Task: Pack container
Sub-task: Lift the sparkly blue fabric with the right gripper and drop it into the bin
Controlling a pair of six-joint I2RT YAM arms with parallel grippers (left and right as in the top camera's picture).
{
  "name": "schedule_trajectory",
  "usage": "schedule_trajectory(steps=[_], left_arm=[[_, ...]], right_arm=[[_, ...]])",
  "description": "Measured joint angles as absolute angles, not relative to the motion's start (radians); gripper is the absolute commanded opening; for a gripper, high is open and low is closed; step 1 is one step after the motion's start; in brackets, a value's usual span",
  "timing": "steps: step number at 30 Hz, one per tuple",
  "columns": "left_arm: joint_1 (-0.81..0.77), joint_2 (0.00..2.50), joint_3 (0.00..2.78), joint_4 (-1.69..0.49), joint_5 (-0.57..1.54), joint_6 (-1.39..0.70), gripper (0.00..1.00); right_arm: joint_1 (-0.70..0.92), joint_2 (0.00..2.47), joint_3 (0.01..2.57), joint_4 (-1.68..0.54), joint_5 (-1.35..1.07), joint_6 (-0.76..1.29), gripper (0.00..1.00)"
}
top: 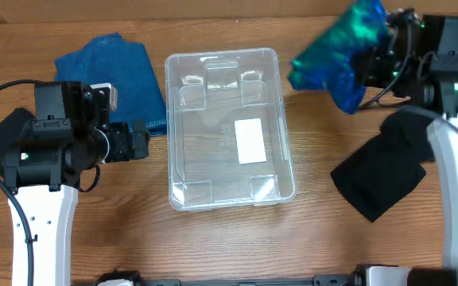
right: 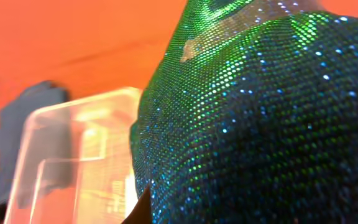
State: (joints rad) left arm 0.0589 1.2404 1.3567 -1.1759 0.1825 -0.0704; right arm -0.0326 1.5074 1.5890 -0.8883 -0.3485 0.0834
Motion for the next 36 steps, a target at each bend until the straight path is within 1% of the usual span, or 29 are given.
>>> schedule_trajectory(steps=[4, 5, 8, 11, 14, 15, 16, 18, 22, 24, 26, 28, 30, 32, 34, 35, 36], left_arm=[[0.059, 1.24, 1.357, -1.176, 0.183, -0.07, 1.0], [0.059, 1.24, 1.357, -1.176, 0.183, -0.07, 1.0], [0.059, 1.24, 1.357, -1.176, 0.183, -0.07, 1.0], [0.059, 1.24, 1.357, -1.176, 0.183, -0.07, 1.0], [0.059, 1.24, 1.357, -1.176, 0.183, -0.07, 1.0], [0.059, 1.24, 1.357, -1.176, 0.183, -0.07, 1.0], [0.059, 1.24, 1.357, -1.176, 0.183, -0.07, 1.0], [0.059, 1.24, 1.357, -1.176, 0.183, -0.07, 1.0], [0.059, 1.24, 1.357, -1.181, 0.183, -0.07, 1.0], [0.059, 1.24, 1.357, -1.182, 0.183, -0.07, 1.0], [0.059, 1.24, 1.357, -1.182, 0.183, -0.07, 1.0], [0.059, 1.24, 1.357, -1.182, 0.183, -0.07, 1.0], [0.059, 1.24, 1.357, -1.182, 0.183, -0.07, 1.0], [0.059, 1.24, 1.357, -1.182, 0.183, -0.07, 1.0], [0.059, 1.24, 1.357, -1.18, 0.183, -0.07, 1.0], [0.059, 1.24, 1.357, -1.176, 0.183, -0.07, 1.0], [0.059, 1.24, 1.357, -1.174, 0.183, -0.07, 1.0]], right_arm=[[0.181, 1.486, 1.599, -0.925, -0.351, -0.15, 0.04], [0.262, 1.515, 1.598, -0.95, -0.352, -0.249, 0.04], [0.409, 1.597, 1.597, -0.945, -0.352, -0.444, 0.04], [0.46, 1.72, 1.597, -0.851, -0.352, -0.519, 0.04], [0.469, 1.835, 1.597, -0.777, -0.347, -0.54, 0.04], [0.472, 1.862, 1.597, -0.757, -0.344, -0.543, 0.47], [0.475, 1.885, 1.597, -0.731, -0.342, -0.536, 1.0], [0.479, 1.899, 1.597, -0.688, -0.303, -0.481, 1.0], [0.482, 1.897, 1.599, -0.717, 0.015, -0.281, 1.0], [0.482, 1.871, 1.599, -0.726, 0.127, -0.229, 1.0], [0.48, 1.782, 1.599, -0.72, 0.218, -0.185, 1.0], [0.448, 1.595, 1.602, -0.73, 0.289, -0.104, 1.0], [0.314, 1.427, 1.636, -0.826, 0.315, 0.033, 1.0], [0.098, 1.35, 1.656, -1.014, 0.293, 0.199, 1.0], [-0.118, 1.36, 1.64, -1.188, 0.219, 0.331, 1.0], [-0.234, 1.38, 1.603, -1.225, 0.163, 0.384, 1.0], [-0.304, 1.386, 1.568, -1.227, 0.127, 0.406, 1.0]])
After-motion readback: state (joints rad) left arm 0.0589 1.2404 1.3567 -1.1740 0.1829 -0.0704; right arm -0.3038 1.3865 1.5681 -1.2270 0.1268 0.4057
